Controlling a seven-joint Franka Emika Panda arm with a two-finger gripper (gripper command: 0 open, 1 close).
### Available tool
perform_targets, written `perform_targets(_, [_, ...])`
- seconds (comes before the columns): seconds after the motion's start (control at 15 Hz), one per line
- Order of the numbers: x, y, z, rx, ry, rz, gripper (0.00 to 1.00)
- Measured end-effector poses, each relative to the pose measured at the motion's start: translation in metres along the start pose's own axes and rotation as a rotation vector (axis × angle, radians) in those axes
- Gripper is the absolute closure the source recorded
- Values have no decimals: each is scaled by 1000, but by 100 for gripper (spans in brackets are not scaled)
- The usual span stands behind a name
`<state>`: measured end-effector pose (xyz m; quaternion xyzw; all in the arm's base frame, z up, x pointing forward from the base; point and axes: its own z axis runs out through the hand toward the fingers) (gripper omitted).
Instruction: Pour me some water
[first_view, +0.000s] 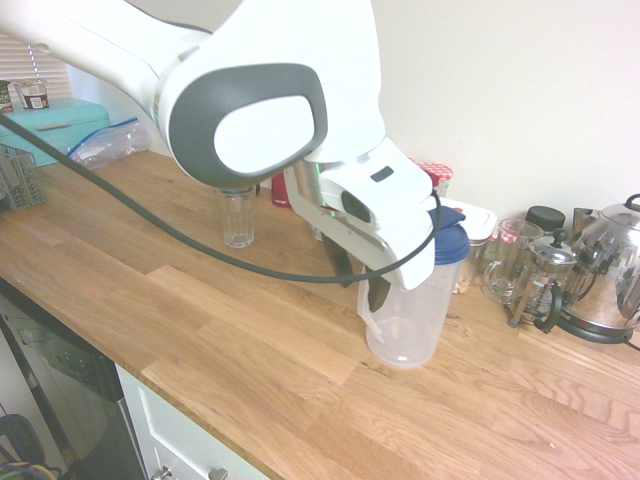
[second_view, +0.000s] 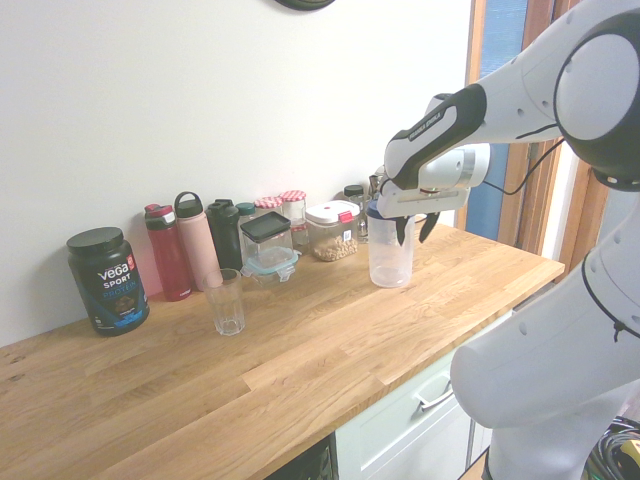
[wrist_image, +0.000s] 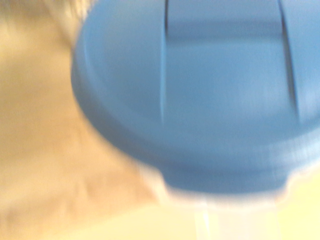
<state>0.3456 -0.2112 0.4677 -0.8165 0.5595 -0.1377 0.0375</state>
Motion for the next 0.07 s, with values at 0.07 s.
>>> perform_targets(0.07, [-6,4,-5,-37,-51,-3,0])
